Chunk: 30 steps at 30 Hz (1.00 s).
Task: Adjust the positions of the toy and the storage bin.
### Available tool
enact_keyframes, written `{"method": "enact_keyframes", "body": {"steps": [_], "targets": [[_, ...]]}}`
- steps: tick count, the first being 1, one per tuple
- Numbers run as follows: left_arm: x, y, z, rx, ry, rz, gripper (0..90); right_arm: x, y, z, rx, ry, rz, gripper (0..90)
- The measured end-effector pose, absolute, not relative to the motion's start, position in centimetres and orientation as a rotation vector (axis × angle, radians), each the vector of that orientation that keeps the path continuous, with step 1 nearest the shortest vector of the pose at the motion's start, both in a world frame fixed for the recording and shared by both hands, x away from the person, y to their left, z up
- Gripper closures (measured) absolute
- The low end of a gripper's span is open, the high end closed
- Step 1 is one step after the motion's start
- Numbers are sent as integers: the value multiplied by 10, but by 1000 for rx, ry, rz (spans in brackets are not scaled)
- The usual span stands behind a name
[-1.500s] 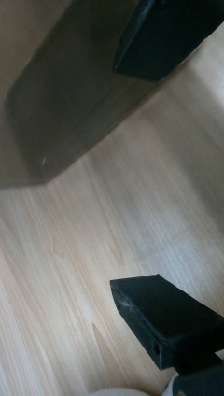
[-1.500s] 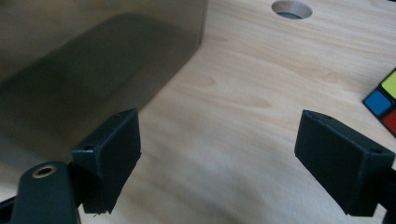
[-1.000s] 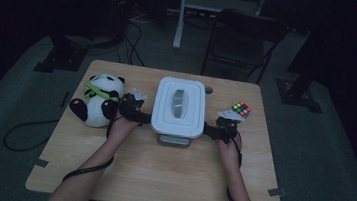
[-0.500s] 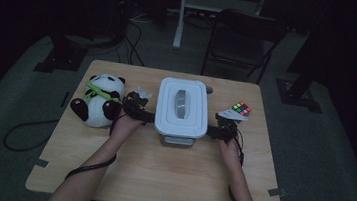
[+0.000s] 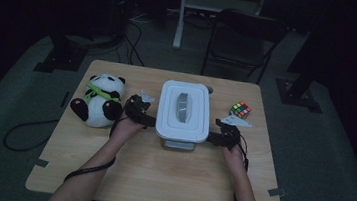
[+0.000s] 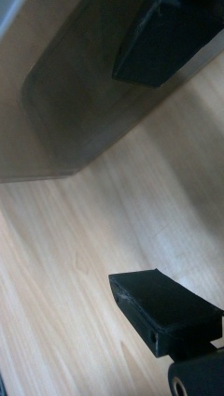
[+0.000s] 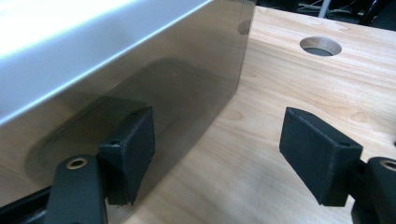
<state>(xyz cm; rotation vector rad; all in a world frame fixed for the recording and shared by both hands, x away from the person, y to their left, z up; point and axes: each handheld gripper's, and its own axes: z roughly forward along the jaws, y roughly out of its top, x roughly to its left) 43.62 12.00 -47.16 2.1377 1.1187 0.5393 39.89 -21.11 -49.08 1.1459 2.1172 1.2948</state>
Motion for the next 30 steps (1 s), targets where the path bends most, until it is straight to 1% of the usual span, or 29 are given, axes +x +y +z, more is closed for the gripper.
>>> {"method": "enact_keyframes", "body": {"steps": [8,19,24,25,27,30], "targets": [[423,120,-471,2153,1094,532,50,377,-212,-495,1093,2185,1262,262],[406,122,-471,2166,1062,513,62,357,-212,-496,1065,2216,1290,261],[403,124,-471,2182,1053,531,60,351,-211,-497,1071,2193,1290,256],[404,125,-471,2184,1057,551,60,351,-212,-497,1081,2179,1304,242],[409,128,-473,2167,1089,513,43,355,-216,-497,1102,2128,1340,184],[413,129,-475,2152,1117,519,33,360,-216,-497,1113,2096,1330,178]]}}
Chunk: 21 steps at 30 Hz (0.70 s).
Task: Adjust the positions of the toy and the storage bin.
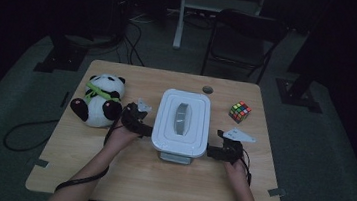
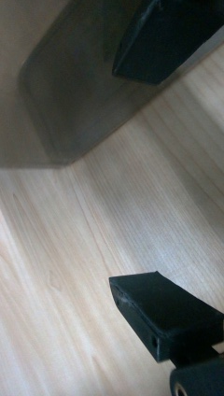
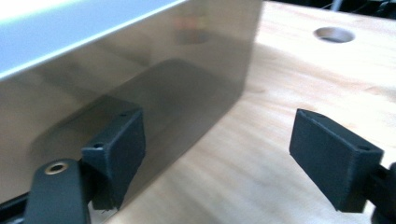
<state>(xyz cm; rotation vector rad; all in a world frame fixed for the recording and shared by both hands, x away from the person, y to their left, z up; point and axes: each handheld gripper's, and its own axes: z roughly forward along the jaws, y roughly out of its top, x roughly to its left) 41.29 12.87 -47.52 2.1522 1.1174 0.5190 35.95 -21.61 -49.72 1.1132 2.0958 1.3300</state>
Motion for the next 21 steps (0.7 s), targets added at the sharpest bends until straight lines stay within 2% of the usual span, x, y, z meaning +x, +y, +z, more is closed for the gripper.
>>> {"method": "enact_keyframes", "body": {"steps": [8,11,21], "targets": [[428,125,-473,2167,1151,534,33,390,-220,-502,1165,2088,1297,184],[431,123,-472,2172,1137,529,34,396,-220,-504,1197,2109,1351,221],[428,121,-471,2197,1110,517,54,385,-214,-501,1157,2149,1322,262]]}}
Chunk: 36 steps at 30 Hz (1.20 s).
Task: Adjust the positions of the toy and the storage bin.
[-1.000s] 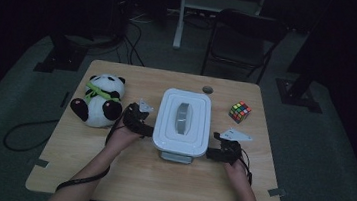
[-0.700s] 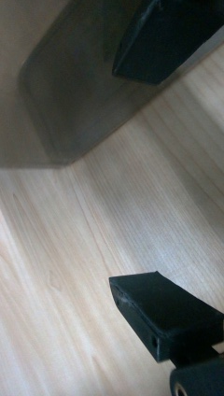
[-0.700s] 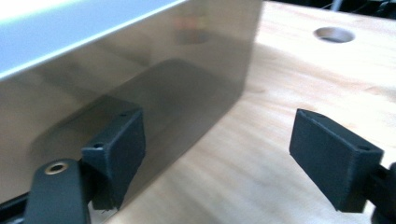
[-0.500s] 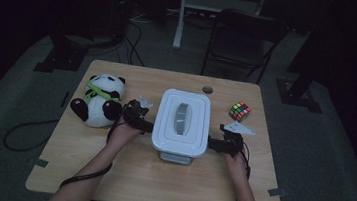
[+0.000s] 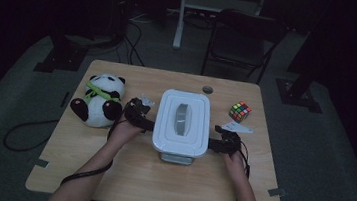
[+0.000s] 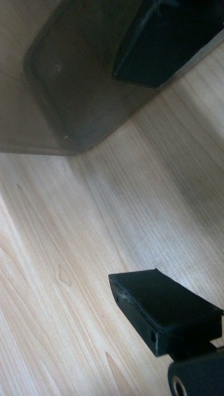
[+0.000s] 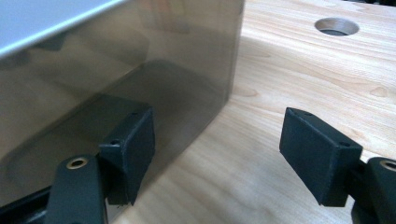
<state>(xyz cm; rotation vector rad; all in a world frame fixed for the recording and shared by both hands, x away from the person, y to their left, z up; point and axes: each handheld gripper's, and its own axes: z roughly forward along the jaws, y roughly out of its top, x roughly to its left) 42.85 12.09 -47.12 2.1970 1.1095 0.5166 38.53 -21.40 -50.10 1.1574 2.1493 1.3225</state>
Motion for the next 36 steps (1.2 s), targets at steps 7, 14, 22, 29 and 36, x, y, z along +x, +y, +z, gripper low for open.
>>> {"method": "enact_keyframes", "body": {"steps": [7,14,22,29,36], "targets": [[421,120,-470,2220,1089,534,72,376,-213,-497,1105,2191,1323,270],[407,121,-470,2230,1056,530,72,358,-213,-498,1076,2206,1339,272],[397,124,-470,2238,1036,519,73,340,-211,-499,1065,2225,1369,272],[381,127,-469,2257,1012,534,80,325,-208,-499,1032,2254,1380,272],[370,129,-469,2262,1000,554,81,321,-209,-501,1029,2273,1409,271]]}}
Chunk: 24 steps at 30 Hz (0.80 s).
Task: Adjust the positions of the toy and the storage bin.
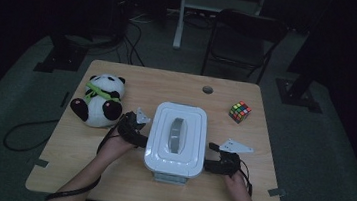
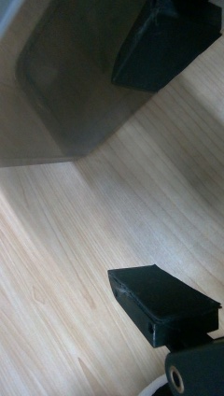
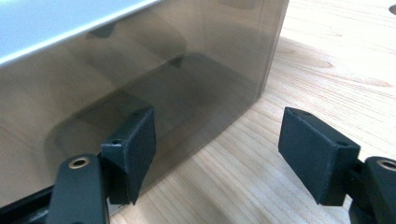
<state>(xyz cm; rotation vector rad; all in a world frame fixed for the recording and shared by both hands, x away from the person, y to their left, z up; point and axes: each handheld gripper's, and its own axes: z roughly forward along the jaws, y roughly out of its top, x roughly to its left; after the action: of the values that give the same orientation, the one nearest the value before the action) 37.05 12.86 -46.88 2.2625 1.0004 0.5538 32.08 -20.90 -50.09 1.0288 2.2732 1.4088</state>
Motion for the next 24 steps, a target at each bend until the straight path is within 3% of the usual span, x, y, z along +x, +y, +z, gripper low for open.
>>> {"method": "enact_keyframes", "body": {"steps": [13,21,24], "targets": [[366,133,-479,2255,1012,535,78,325,-211,-508,1026,2255,1388,268],[363,142,-479,2229,1017,417,77,326,-215,-507,1029,2260,1432,237],[360,146,-479,2242,1013,447,77,325,-214,-507,1017,2279,1431,231]]}}
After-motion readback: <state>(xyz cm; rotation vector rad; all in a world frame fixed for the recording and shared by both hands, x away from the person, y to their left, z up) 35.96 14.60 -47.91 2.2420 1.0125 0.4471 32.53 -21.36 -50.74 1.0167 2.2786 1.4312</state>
